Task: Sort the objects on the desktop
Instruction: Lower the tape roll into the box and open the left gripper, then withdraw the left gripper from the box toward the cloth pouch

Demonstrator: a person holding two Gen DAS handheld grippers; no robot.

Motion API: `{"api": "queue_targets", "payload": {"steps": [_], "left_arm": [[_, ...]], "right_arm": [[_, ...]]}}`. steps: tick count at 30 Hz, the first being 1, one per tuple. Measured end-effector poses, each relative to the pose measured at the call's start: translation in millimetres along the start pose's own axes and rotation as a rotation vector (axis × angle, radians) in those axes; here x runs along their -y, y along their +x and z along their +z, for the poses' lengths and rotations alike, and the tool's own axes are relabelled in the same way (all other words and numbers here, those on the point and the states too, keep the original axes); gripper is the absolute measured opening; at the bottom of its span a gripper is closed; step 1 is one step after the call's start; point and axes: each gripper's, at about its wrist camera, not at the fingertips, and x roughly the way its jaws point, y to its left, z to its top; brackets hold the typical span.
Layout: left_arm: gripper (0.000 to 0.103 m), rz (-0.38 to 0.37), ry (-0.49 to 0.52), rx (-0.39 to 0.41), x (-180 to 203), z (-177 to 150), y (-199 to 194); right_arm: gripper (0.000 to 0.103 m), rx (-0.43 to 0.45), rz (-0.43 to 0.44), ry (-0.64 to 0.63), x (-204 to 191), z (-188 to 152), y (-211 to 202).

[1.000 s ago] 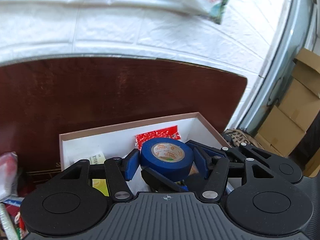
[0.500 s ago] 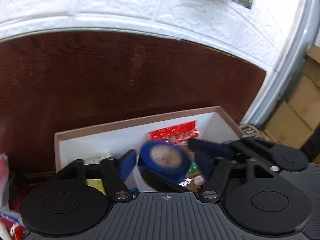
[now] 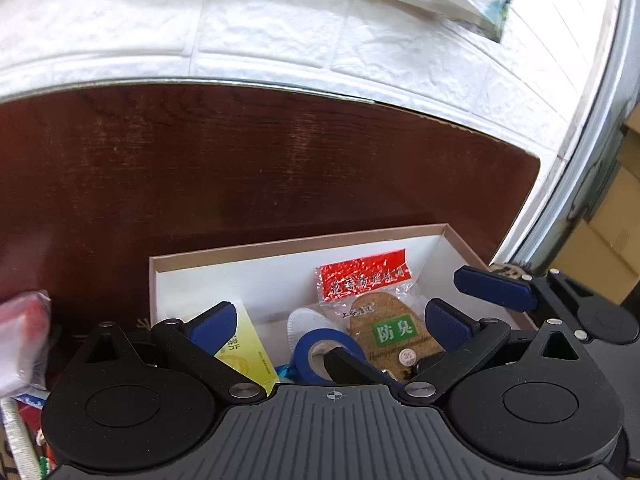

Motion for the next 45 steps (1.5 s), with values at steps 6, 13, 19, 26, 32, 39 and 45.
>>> {"api": "queue_targets", "payload": {"steps": [6,13,19,26,32,39,45], "left_arm": [[0.103,0.015,0.011,-0.002,4.5,-6.3,-9.2],[0.103,0.031,0.031,0.031,13.3,-15.8,-33.4],[0.103,0.066,0.050,0.053,22.7,-33.0,-57.5],[0.103,0.130,0.087,0.070,38.5,-60.4,-85.4],[0.103,0.168,0.102,0.088,49.9,-89.3,-109.9],[0.103,0.201,0.146,0.122,65.3,-134.8,-141.7],[0.103,0.221,0.132,0.140,68.9,-172.1,-166.6]], "right_arm": [[0.103,-0.029,0.002,0.020,-3.7,0.7,-3.0],[0.103,-0.022,0.028,0.047,-8.2,-1.3,-17.7],[0.103,-0.009,0.042,0.070,-17.9,-12.0,-40.2],[0.103,0.027,-0.007,0.076,-35.6,-31.3,-74.3],[0.103,0.048,-0.038,0.085,-52.1,-54.8,-103.2],[0.103,0.060,-0.071,0.116,-73.4,-90.7,-135.8],[0.103,0.040,-0.076,0.123,-97.5,-116.5,-160.5]]}}
